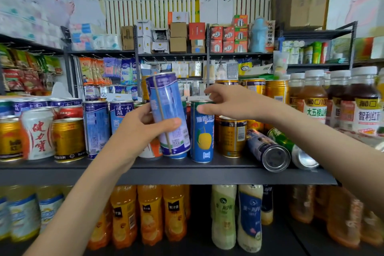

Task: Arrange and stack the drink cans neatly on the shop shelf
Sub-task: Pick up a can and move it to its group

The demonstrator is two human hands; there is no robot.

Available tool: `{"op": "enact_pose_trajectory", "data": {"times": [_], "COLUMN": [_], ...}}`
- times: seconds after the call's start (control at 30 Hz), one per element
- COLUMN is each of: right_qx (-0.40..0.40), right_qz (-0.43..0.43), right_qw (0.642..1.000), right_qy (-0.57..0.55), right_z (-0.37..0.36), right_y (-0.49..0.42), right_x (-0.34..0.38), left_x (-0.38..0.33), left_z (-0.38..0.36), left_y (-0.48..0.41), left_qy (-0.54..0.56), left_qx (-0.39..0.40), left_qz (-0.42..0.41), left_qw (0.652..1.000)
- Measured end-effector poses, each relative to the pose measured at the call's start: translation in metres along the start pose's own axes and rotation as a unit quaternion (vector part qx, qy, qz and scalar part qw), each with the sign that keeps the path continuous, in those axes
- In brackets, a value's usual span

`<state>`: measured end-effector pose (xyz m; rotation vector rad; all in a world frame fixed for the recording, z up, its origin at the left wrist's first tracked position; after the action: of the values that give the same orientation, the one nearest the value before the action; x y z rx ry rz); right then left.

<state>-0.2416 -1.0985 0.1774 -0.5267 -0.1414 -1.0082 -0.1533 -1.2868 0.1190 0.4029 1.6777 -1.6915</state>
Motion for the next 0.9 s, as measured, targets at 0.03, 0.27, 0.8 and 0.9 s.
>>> {"op": "enact_pose_trajectory", "data": {"times": [0.03, 0.27, 0.8, 0.9], "right_qx": [0.011, 0.042, 0.034, 0.010], "right_qz": [-0.004, -0.036, -0.040, -0.006], "right_qw": [1.000, 0.998, 0.992, 0.990], "right_qy": [0.009, 0.016, 0.112, 0.143], "right_z": [-0.003, -0.002, -0.003, -0.006], "right_y": [-0.004, -0.021, -0.043, -0.041], "right_x": [0.001, 0.007, 0.003, 0.004], "left_x": [0.000, 0.001, 0.012, 0.017], "left_z": [0.001, 0.010, 0.006, -0.003], "left_y": [0.002, 0.014, 0.017, 0.018], "left_qy": [-0.005, -0.018, -0.063, -0.078], "left_qx": [0.002, 0.001, -0.008, -0.009], "left_qz": [-0.001, -0.004, 0.019, 0.019], "left_qw": [1.000, 1.000, 0.998, 0.997]}}
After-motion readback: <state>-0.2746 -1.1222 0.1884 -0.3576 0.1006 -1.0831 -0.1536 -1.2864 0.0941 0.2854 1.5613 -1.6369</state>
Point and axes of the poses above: each hand's wrist, its own y-axis away from the middle knuckle, its own z-axis out of the back of the hand, x = y × z, the point moved 1 cm from there along -y, towards the middle knuckle, and after that the axes turned 13 degrees about -z, right-handed, at the moved point
